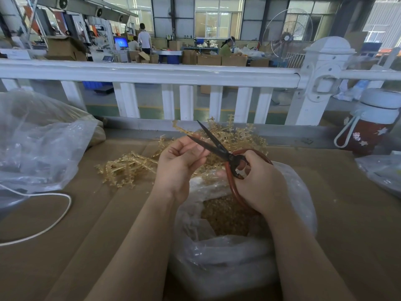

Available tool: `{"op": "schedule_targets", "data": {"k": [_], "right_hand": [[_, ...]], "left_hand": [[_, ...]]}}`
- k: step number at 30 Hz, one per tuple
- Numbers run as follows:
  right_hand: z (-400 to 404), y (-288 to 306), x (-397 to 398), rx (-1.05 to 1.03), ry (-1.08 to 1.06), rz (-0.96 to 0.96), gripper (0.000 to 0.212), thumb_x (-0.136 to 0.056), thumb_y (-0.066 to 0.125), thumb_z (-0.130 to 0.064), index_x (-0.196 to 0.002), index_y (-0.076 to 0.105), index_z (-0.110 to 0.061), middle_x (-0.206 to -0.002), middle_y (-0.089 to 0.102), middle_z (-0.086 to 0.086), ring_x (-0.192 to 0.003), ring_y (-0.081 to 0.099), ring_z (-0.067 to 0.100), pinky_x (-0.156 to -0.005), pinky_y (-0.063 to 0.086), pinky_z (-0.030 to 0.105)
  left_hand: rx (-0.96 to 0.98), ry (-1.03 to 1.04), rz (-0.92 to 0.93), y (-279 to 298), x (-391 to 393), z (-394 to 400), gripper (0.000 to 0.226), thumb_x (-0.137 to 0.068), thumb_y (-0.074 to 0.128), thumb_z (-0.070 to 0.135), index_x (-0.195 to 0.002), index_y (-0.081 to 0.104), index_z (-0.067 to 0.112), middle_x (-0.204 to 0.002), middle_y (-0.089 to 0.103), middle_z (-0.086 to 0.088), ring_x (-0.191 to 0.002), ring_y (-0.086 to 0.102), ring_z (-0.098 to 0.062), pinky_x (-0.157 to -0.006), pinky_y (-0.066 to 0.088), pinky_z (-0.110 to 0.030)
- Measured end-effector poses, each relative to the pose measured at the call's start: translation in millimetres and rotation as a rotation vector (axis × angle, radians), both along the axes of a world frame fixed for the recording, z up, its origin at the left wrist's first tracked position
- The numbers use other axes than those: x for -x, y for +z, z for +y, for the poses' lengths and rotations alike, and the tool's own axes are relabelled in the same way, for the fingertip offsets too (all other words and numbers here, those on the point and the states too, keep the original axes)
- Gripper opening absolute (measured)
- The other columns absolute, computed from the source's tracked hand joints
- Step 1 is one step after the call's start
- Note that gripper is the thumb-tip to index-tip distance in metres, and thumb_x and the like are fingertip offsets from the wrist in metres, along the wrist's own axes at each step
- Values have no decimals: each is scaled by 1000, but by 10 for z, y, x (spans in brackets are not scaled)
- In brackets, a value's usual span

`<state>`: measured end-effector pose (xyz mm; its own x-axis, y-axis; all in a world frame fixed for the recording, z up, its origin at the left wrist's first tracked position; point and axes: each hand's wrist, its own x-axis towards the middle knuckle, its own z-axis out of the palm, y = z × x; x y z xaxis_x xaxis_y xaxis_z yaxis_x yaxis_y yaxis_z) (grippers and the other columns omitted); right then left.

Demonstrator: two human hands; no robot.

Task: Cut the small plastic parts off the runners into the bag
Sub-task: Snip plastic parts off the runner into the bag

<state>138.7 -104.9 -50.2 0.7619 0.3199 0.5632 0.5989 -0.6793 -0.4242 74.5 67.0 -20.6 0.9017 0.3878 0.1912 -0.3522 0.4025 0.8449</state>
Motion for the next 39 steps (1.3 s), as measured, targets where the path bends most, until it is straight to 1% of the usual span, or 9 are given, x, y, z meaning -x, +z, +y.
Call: {"op": "schedule_targets", "data": {"k": [4,8,13,17,20,25,28,32,39], "right_hand": [[-3,-4,1,-22,34,46,53,-76,62,-79,-95,58,-29,-85,64,-15,-79,60,3,-65,50,20],[-1,2,19,-37,65,41,57,-73,60,-83,-96,59,-30,-86,63,-16,-80,59,2,-64,44,12],[-2,-17,3,-16,30,-29,55,-76,62,-81,-92,58,-28,-84,63,-16,-76,58,4,-64,48,17],[5,10,40,-134,22,-101,56,-75,59,-79,-86,54,-24,-79,59,-15,-70,55,4,-60,45,17],[10,16,49,-135,46,-105,57,-76,60,-78,-88,56,-23,-80,61,-13,-72,58,8,-62,50,24],[16,-3,21,11,-16,-100,51,-78,61,-76,-90,60,-26,-79,63,-15,-69,57,5,-60,50,23],[10,0,12,15,-20,-89,54,-77,58,-79,-90,60,-27,-79,63,-16,-69,57,4,-59,48,21],[16,5,26,23,-26,-71,50,-78,61,-76,-90,61,-28,-80,65,-15,-72,59,5,-63,53,25],[10,34,52,34,-47,-49,53,-75,52,-83,-83,58,-31,-71,59,-19,-67,56,1,-55,37,10]], "left_hand": [[113,-86,5,-12,2,20,16,-80,67,5,-94,66,12,-92,74,-5,-87,72,-17,-77,58,-25],[157,-113,14,0,6,34,15,-79,67,5,-92,61,10,-94,75,-8,-87,73,-20,-83,59,-29],[37,-22,39,3,2,34,10,-89,62,1,-88,60,12,-92,76,-6,-83,73,-16,-73,58,-24],[-25,43,48,4,-2,30,10,-85,67,2,-90,62,10,-91,75,-8,-86,74,-16,-72,57,-22],[-79,75,44,-2,-9,19,12,-87,66,-2,-88,61,9,-87,75,-7,-86,74,-16,-80,55,-29],[-228,131,36,-6,8,-19,27,-90,60,-8,-84,69,17,-78,75,0,-83,71,-15,-87,53,-38],[-244,124,30,0,17,-35,39,-89,60,-10,-76,74,23,-76,75,-1,-81,71,-15,-89,53,-40],[-247,125,30,-6,20,-39,38,-87,62,-11,-74,76,22,-74,73,-2,-81,70,-19,-100,49,-54],[-215,100,27,-21,15,-15,31,-88,63,-8,-77,77,17,-82,76,-7,-85,71,-21,-102,49,-53]]}}
